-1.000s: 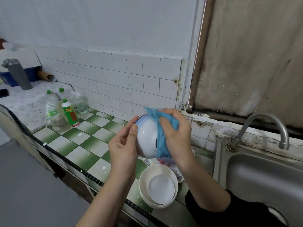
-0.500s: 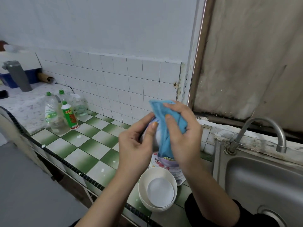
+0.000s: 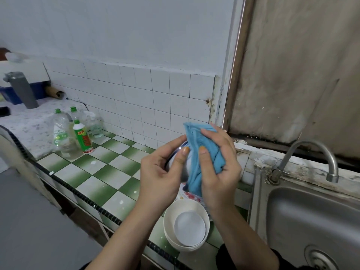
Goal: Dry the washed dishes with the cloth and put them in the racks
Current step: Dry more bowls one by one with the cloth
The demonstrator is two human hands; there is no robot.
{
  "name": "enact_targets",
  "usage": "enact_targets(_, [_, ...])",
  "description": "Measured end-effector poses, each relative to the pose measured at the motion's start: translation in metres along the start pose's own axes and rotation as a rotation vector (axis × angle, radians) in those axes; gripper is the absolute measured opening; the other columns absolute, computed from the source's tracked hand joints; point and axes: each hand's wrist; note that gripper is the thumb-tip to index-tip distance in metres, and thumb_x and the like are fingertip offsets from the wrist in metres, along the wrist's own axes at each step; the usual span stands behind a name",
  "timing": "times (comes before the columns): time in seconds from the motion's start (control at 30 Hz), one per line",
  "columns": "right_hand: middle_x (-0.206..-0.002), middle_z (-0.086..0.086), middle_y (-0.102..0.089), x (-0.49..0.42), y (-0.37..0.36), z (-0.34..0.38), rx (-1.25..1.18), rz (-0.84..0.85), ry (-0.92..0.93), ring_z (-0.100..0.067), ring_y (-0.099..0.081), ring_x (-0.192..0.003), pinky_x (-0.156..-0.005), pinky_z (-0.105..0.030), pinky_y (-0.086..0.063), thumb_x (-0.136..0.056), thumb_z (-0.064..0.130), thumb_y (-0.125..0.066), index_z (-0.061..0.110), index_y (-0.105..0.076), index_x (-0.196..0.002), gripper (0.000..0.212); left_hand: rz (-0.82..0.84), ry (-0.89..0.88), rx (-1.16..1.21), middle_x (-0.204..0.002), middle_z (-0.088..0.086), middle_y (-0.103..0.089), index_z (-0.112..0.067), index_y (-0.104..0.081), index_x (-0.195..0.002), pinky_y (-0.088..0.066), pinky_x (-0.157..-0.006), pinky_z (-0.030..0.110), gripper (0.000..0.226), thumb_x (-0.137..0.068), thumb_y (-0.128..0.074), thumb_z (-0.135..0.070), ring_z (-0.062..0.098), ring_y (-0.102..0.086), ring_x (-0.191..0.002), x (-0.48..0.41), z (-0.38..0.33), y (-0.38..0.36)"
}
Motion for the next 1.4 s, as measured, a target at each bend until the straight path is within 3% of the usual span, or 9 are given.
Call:
enact_targets(0.27, [-0.096,-0.012,-0.068,-0.025,0.002,-0.002,-0.722,-0.059,-1.065,-0.029,-0.065,-0.09,-0.08,-0.042,-0.056,-0.08,0.043,-0.063,0.008,-0.067,-0.114,0.049,0.118,-0.121,0.058,-0.096,-0.018,-0.074,-0.026,-0.073,-0.102,-0.05,-0.078,0.011,0.024,-0.082,-0.061,-0.019,-0.002,-0.067,-0.092,0.0,-0.012,0.016])
enact_targets(0.4, [-0.059,-0.007,-0.064,-0.03,0.001,0.008,-0.92,-0.08,-1.301,-0.025,-0.063,-0.049,-0.049,-0.027,-0.055,-0.084,0.051,-0.051,0.014,-0.069,-0.057,0.049,0.146,-0.025,0.144,-0.091,-0.011,-0.074,-0.035,-0.077,-0.097,-0.05,-0.075,0.017,0.026,-0.077,-0.063,-0.027,0.002,-0.066,-0.087,-0.003,-0.011,0.02])
enact_targets(0.73, [-0.078,-0.003,-0.065,-0.037,0.009,-0.014,-0.858,-0.216,-0.818,-0.022,-0.061,-0.072,-0.062,-0.029,-0.053,-0.086,0.035,-0.053,0.019,-0.067,-0.085,0.022,0.071,0.357,0.05,-0.116,-0.014,-0.07,-0.027,-0.076,-0.098,-0.051,-0.096,0.029,0.02,-0.08,-0.066,-0.027,0.011,-0.063,-0.114,-0.007,-0.012,0.026])
enact_targets(0.87, [-0.075,0.002,-0.063,-0.035,0.015,-0.025,-0.603,-0.177,-0.428,-0.019,-0.056,-0.07,-0.065,-0.031,-0.047,-0.072,0.03,-0.064,0.026,-0.072,-0.075,0.01,0.098,0.52,0.021,-0.125,0.005,-0.066,-0.024,-0.079,-0.089,-0.055,-0.093,0.036,0.045,-0.063,-0.073,-0.06,0.02,-0.055,-0.126,-0.005,-0.018,0.023])
enact_targets(0.97, [-0.082,0.008,-0.065,-0.032,0.016,-0.018,-0.402,0.038,-0.074,-0.019,-0.057,-0.076,-0.07,-0.033,-0.045,-0.079,0.029,-0.063,0.03,-0.071,-0.084,0.01,0.114,0.516,-0.029,-0.11,0.008,-0.071,-0.014,-0.074,-0.101,-0.056,-0.091,0.042,0.077,-0.048,-0.075,-0.069,0.013,-0.066,-0.102,-0.009,-0.02,0.017])
enact_targets(1.07, [-0.09,0.008,-0.062,-0.029,0.014,-0.009,-0.21,0.246,0.231,-0.012,-0.059,-0.084,-0.078,-0.026,-0.047,-0.082,0.016,-0.055,0.021,-0.066,-0.089,0.014,0.111,0.516,0.022,-0.091,0.005,-0.074,-0.016,-0.073,-0.088,-0.052,-0.087,0.047,0.058,-0.044,-0.082,-0.053,0.017,-0.067,-0.08,-0.009,-0.016,0.019])
enact_targets(1.17, [-0.089,0.012,-0.066,-0.029,0.015,0.001,-0.308,0.308,0.044,-0.01,-0.062,-0.084,-0.077,-0.023,-0.049,-0.08,0.017,-0.055,0.028,-0.071,-0.09,0.022,0.104,0.458,0.086,-0.092,0.004,-0.075,-0.019,-0.073,-0.086,-0.054,-0.079,0.039,0.049,-0.043,-0.083,-0.039,0.017,-0.068,-0.082,-0.005,-0.009,0.023])
enact_targets(1.27, [-0.081,0.007,-0.072,-0.036,0.016,0.012,-0.494,0.11,-0.367,-0.008,-0.067,-0.076,-0.068,-0.019,-0.052,-0.08,0.016,-0.058,0.025,-0.075,-0.081,0.02,0.046,0.354,-0.046,-0.099,-0.01,-0.072,-0.026,-0.065,-0.105,-0.054,-0.074,0.021,0.078,-0.031,-0.085,-0.04,0.004,-0.068,-0.09,0.002,-0.003,0.027])
enact_targets(1.4, [-0.119,-0.019,-0.063,-0.06,0.017,0.015,-0.319,0.016,-0.469,-0.032,-0.063,-0.111,-0.097,-0.041,-0.052,-0.076,0.032,-0.063,0.031,-0.077,-0.082,0.016,0.08,0.198,-0.313,-0.115,-0.027,-0.058,-0.033,-0.046,-0.128,-0.045,-0.082,0.007,0.109,-0.028,-0.085,-0.051,-0.007,-0.056,-0.108,0.012,-0.007,0.029])
Point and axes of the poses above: each hand's wrist, its own x-axis away from the middle knuckle, its own y-axis out of the back of the hand, z = x × y
